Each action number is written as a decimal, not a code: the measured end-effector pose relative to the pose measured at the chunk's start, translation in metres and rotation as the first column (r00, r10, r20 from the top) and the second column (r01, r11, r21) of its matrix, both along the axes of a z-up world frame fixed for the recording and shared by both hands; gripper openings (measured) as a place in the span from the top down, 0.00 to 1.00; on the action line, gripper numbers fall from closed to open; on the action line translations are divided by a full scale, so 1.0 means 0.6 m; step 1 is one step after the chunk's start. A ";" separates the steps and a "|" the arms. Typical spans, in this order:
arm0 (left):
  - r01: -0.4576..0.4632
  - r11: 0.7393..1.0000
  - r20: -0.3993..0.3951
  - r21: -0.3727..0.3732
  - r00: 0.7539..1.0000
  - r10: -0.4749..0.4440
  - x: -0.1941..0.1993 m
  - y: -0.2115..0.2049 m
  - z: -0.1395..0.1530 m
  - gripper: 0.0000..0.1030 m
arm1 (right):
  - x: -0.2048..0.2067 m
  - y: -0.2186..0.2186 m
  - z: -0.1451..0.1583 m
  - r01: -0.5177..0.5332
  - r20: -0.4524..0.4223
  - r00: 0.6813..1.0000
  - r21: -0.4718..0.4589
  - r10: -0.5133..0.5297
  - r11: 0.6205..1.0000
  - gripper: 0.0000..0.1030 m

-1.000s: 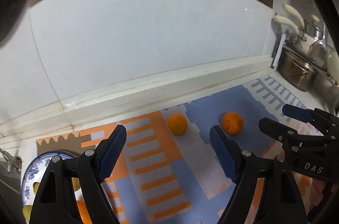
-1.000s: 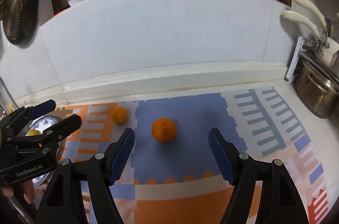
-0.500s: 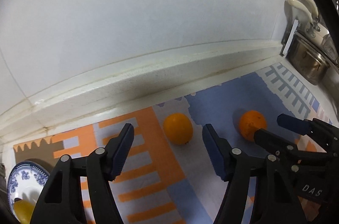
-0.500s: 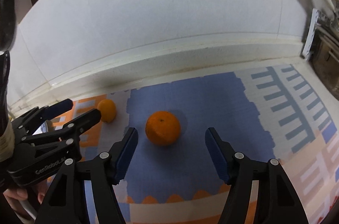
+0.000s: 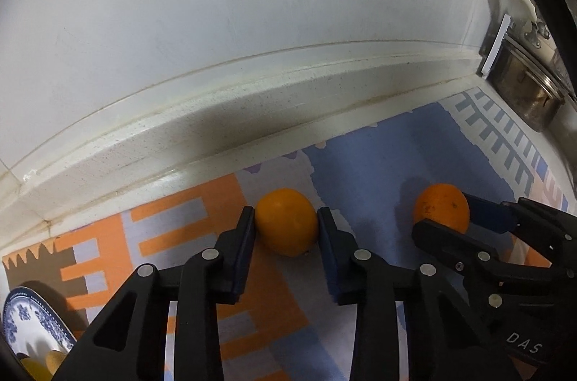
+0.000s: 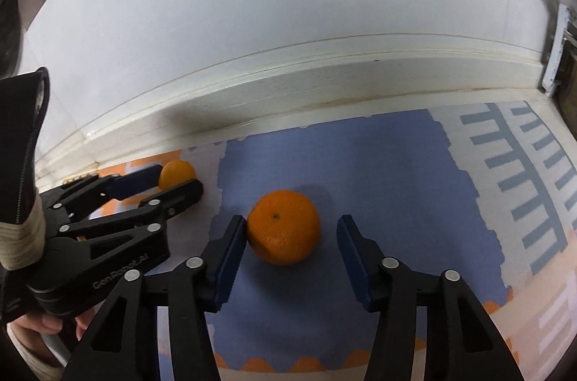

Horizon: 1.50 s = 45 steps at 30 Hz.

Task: Organize fruits
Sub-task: 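Grasp a small orange with the left tool while the right grasps another orange, then carry both oranges onto the plate and open both tools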

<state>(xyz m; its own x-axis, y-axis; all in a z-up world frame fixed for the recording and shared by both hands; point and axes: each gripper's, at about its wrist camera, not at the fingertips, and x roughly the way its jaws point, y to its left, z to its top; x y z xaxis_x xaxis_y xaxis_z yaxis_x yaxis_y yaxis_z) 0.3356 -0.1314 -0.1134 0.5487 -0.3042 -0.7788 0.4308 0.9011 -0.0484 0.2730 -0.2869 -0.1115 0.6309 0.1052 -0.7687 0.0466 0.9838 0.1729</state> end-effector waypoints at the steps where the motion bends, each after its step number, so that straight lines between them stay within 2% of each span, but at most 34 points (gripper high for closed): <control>1: -0.002 1.000 -0.001 0.000 1.000 0.002 -0.001 0.001 0.000 0.68 | 0.002 0.001 -0.002 -0.006 0.001 1.000 0.006 0.006 1.000 0.56; 2: -0.004 1.000 -0.004 -0.003 1.000 0.004 -0.003 0.003 0.001 0.68 | 0.003 0.003 -0.001 -0.013 0.004 1.000 0.012 0.013 1.000 0.59; 10: -0.026 0.999 0.008 -0.035 1.000 0.027 -0.039 0.024 0.024 0.68 | -0.008 0.012 0.007 -0.016 0.029 0.999 -0.001 0.016 1.000 0.59; 27: -0.046 0.995 0.150 -0.088 0.987 0.059 -0.170 0.074 0.130 0.68 | -0.114 0.038 0.116 -0.074 0.158 0.985 -0.019 0.077 0.997 0.59; 37: -0.103 0.986 0.225 -0.128 0.966 0.130 -0.256 0.121 0.173 0.68 | -0.180 0.079 0.164 -0.123 0.218 0.968 -0.029 0.127 0.992 0.59; 45: -0.162 0.977 0.255 -0.139 0.947 0.194 -0.309 0.171 0.183 0.68 | -0.221 0.122 0.185 -0.175 0.243 0.953 -0.048 0.181 0.983 0.59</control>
